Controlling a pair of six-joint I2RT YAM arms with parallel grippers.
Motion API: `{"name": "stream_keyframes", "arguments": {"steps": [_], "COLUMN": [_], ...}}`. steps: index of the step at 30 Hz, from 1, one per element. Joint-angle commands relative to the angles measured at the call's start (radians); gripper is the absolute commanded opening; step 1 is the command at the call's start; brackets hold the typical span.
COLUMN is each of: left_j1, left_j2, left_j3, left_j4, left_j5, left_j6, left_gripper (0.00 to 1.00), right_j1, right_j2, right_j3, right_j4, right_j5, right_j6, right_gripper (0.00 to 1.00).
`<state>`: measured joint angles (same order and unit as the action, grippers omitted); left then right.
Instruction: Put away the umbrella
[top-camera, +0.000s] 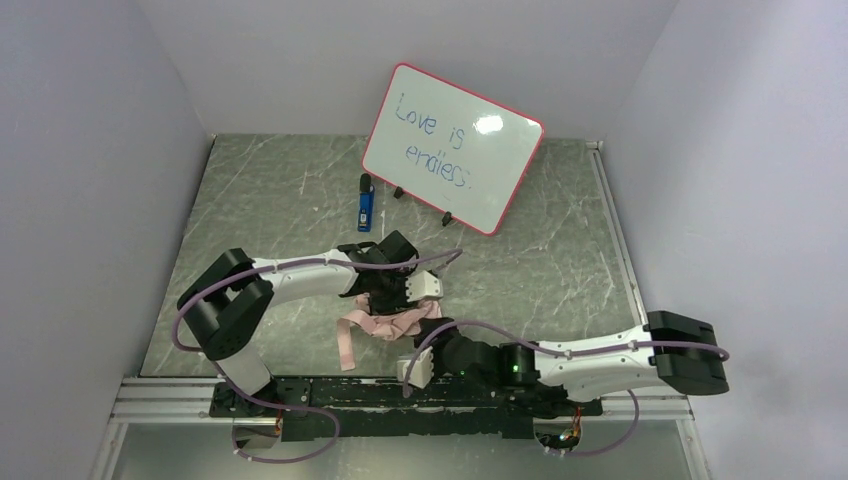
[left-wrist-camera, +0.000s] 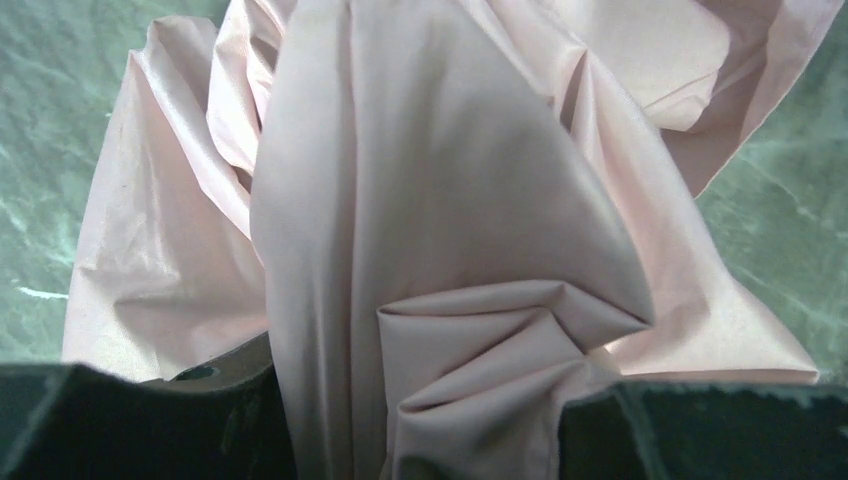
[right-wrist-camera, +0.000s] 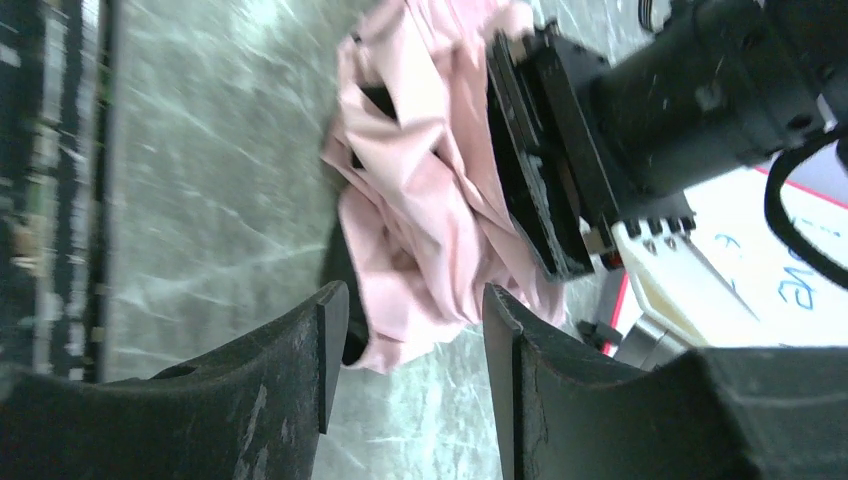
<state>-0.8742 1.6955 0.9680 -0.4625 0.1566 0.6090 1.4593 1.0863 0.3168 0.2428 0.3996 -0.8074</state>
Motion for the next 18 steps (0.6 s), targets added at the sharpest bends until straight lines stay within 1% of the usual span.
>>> {"name": "stream_keyframes", "arguments": {"steps": [1, 3, 6, 9, 12, 14, 16, 18], "left_j1": [0.019, 0.015, 0.004, -0.011, -0.022, -0.025, -0.026, -0.025], "left_j2": [0.110, 0.100, 0.098, 0.113, 0.124, 0.137, 0.142, 0.143], "left_j3": [-0.058, -0.060, -0.053, -0.029, -0.023, -0.023, -0.025, -0.028], "left_j4": [0.058, 0.074, 0.084, 0.070, 0.058, 0.055, 0.055, 0.060], "left_j5": [-0.228, -0.265, -0.331, -0.359, -0.345, -0.342, -0.336, -0.324], "left_j6": [-0.086, -0.111, -0.148, -0.161, -0.158, -0.159, -0.158, -0.159], "left_gripper": [0.05, 0.05, 0.05, 0.05, 0.05, 0.05, 0.05, 0.05], "right_j1": [0.080, 0.122, 0.164, 0.183, 0.185, 0.180, 0.173, 0.162], "right_j2": [-0.044, -0.023, 0.049, 0.180, 0.330, 0.408, 0.471, 0.522], "right_j3": [0.042, 0.045, 0.032, 0.050, 0.116, 0.157, 0.201, 0.250], "right_j4": [-0.124, -0.083, 0.093, 0.310, 0.439, 0.527, 0.578, 0.566], "right_j5": [-0.020, -0.002, 0.037, 0.114, 0.165, 0.172, 0.168, 0.155], "right_j6": [0.109, 0.123, 0.123, 0.068, -0.013, -0.058, -0.101, -0.136], "right_gripper": [0.55, 0.55, 0.55, 0.55, 0.56, 0.57, 0.59, 0.59]}}
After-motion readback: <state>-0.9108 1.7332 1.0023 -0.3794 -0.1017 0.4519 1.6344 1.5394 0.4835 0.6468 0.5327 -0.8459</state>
